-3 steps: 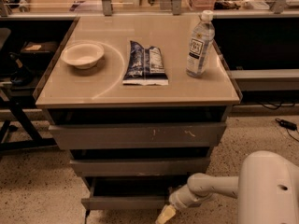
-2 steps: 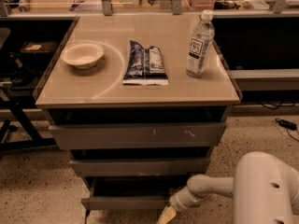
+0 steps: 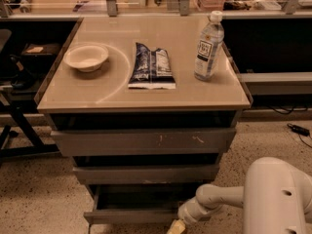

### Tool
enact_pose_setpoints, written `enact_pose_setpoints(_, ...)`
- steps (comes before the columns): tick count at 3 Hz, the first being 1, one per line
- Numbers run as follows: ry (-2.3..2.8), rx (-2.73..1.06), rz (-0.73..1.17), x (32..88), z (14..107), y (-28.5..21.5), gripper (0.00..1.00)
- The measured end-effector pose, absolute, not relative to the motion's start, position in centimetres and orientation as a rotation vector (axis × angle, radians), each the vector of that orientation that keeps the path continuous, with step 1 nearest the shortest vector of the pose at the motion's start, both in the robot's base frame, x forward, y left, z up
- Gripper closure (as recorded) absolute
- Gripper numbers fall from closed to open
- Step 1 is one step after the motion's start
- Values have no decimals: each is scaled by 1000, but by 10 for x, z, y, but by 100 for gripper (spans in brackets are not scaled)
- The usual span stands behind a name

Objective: Open bottom drawer

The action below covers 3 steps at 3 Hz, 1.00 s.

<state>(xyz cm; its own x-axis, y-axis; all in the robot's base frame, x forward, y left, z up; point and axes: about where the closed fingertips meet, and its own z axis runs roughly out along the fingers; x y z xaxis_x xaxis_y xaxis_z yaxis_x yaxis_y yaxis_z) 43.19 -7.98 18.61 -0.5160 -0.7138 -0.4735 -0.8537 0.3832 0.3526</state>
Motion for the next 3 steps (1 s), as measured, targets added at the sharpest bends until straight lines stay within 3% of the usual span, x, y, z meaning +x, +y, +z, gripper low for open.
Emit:
enact_pose_setpoints(2,2405,-1388,838,428,191,-81,0)
enact_pose_setpoints(3,2487,-1328,877,381,212,-107,0)
